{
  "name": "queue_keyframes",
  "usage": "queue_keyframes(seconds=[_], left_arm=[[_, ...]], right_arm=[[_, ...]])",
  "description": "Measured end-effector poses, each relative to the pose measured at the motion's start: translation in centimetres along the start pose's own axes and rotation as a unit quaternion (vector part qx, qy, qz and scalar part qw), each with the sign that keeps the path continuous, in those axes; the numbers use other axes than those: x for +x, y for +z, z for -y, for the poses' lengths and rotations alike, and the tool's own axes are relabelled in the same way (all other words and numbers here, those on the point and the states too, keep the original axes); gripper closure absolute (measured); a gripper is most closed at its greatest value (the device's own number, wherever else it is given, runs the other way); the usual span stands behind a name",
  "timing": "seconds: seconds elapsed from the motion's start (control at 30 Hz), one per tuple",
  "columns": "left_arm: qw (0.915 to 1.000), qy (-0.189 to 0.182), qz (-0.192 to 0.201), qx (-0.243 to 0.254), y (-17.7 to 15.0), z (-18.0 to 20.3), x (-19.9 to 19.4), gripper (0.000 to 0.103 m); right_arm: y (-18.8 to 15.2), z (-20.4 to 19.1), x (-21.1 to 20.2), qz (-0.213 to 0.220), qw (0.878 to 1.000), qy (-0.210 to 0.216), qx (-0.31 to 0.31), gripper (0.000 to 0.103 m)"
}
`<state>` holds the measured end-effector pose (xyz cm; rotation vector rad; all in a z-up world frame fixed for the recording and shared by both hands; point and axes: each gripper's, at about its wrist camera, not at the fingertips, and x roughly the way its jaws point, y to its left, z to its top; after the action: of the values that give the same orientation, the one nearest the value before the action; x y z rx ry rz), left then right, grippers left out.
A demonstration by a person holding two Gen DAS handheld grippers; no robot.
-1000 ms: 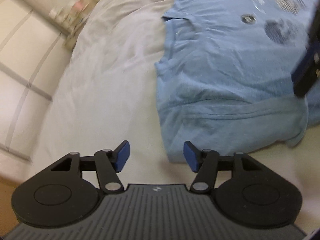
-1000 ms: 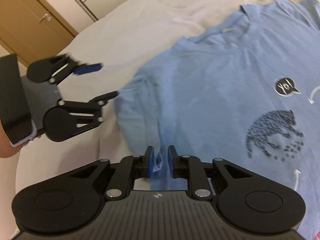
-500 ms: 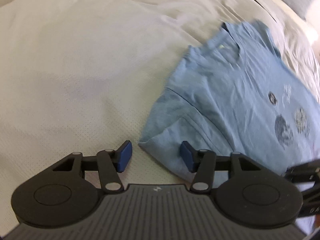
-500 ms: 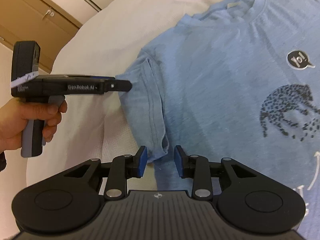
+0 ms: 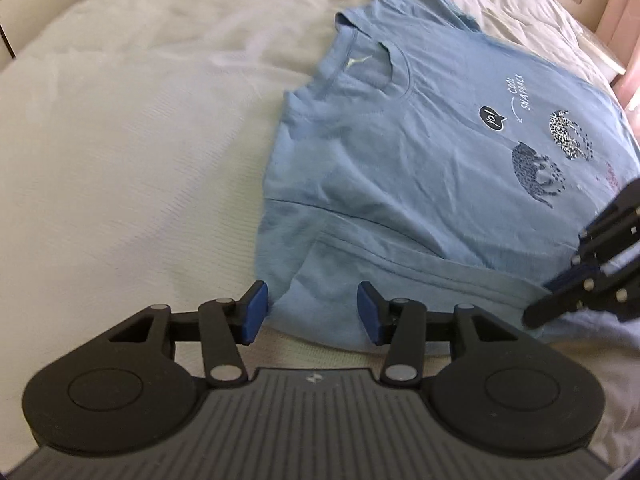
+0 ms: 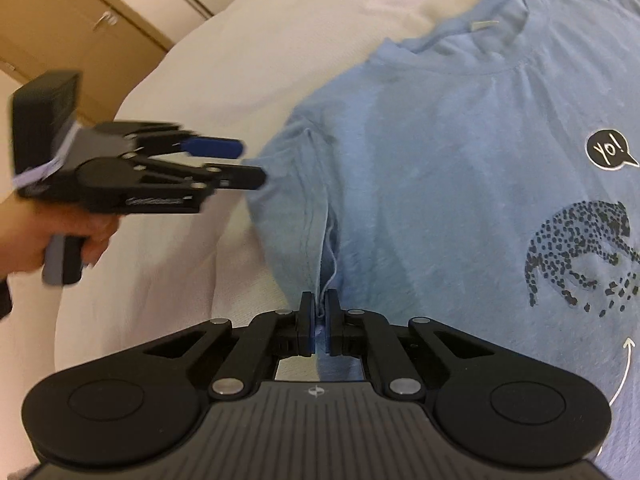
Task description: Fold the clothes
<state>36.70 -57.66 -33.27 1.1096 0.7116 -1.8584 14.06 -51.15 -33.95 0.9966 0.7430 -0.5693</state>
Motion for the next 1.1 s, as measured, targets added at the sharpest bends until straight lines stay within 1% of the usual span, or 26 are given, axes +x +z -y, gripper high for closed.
queue_keyframes(seconds=[0.03, 0.1, 0.13, 0.17, 0.2, 0.23, 0.33, 0.4, 0.47, 0.57, 0.67, 0.73, 0.77, 0.8, 0.87, 0.9, 0.97, 1.0, 1.03, 1.07, 1.1], left_arm=[[1.0000, -0.005, -0.003, -0.003, 0.1, -0.1, 0.3, 0.062], [0.9999, -0.012, -0.004, 0.000, 0.4, -0.1, 0.4, 0.072], [0.9999, -0.011, -0.004, 0.004, 0.4, -0.1, 0.4, 0.084], [0.9999, -0.010, -0.004, 0.008, 0.5, 0.0, 0.4, 0.098], [0.9999, -0.009, -0.004, 0.012, 0.5, 0.0, 0.3, 0.103], [0.9999, -0.007, 0.002, 0.011, 0.5, -0.1, 0.0, 0.103], [0.9988, 0.003, 0.047, -0.014, 0.5, -0.8, -1.6, 0.103], [0.9972, 0.009, 0.065, -0.037, 0.3, -1.4, -2.0, 0.103], [0.9970, 0.013, 0.063, -0.044, 0.2, -1.7, -1.5, 0.103], [0.9970, 0.017, 0.054, -0.052, -0.1, -1.8, -0.8, 0.103], [0.9973, 0.008, 0.054, -0.050, -0.8, -1.7, -0.7, 0.103], [0.9968, 0.012, 0.063, -0.047, -1.2, -1.7, -1.0, 0.103], [0.9964, 0.015, 0.068, -0.047, -1.4, -1.8, -1.2, 0.103], [0.9960, 0.017, 0.072, -0.049, -1.5, -1.9, -1.3, 0.103], [0.9955, 0.020, 0.076, -0.053, -1.8, -2.1, -1.3, 0.103], [0.9958, 0.019, 0.071, -0.054, -1.9, -2.1, -1.1, 0.102], [0.9963, 0.014, 0.064, -0.056, -1.8, -2.1, -1.0, 0.096], [0.9963, 0.011, 0.064, -0.057, -1.7, -2.1, -1.0, 0.093], [0.9960, 0.007, 0.067, -0.058, -1.5, -2.2, -1.1, 0.082], [0.9959, 0.002, 0.070, -0.056, -1.2, -2.2, -1.2, 0.078], [0.9960, -0.005, 0.072, -0.053, -0.9, -2.1, -1.2, 0.078]], right_arm=[[-0.1, 0.0, 0.0, -0.002, 1.000, 0.002, 0.001, 0.097], [-0.2, 0.1, 0.0, -0.001, 1.000, 0.002, 0.004, 0.097], [-0.2, 0.2, -0.1, -0.001, 1.000, 0.002, 0.007, 0.097], [-0.2, 0.3, -0.1, -0.001, 1.000, 0.002, 0.009, 0.097], [-0.3, 0.4, -0.1, -0.001, 1.000, 0.002, 0.010, 0.097], [-0.3, 0.4, 0.0, -0.003, 1.000, 0.002, 0.010, 0.097], [0.3, 0.1, -0.5, 0.005, 1.000, -0.005, 0.007, 0.097], [0.8, -0.2, -1.3, 0.026, 1.000, -0.012, -0.007, 0.097], [1.3, -0.4, -1.9, 0.043, 0.999, -0.017, -0.019, 0.097], [2.0, 0.0, -1.3, 0.041, 0.999, -0.023, -0.027, 0.097], [2.2, 0.1, -0.9, 0.034, 0.998, -0.026, -0.039, 0.097], [1.9, -1.1, -1.2, 0.040, 0.994, -0.029, -0.096, 0.097], [1.7, -1.7, -1.4, 0.043, 0.991, -0.031, -0.126, 0.097], [1.4, -2.6, -1.8, 0.054, 0.984, -0.033, -0.166, 0.097], [1.0, -3.3, -1.9, 0.056, 0.978, -0.036, -0.196, 0.097], [1.0, -3.0, -1.6, 0.051, 0.980, -0.039, -0.188, 0.097], [1.4, -1.9, -0.9, 0.038, 0.988, -0.040, -0.147, 0.097], [1.7, -1.2, -0.6, 0.031, 0.991, -0.038, -0.124, 0.097], [1.8, -0.7, -0.4, 0.026, 0.993, -0.035, -0.109, 0.097], [1.8, -0.4, -0.4, 0.021, 0.994, -0.032, -0.103, 0.097], [1.7, -0.2, -0.2, 0.017, 0.994, -0.029, -0.102, 0.097]])
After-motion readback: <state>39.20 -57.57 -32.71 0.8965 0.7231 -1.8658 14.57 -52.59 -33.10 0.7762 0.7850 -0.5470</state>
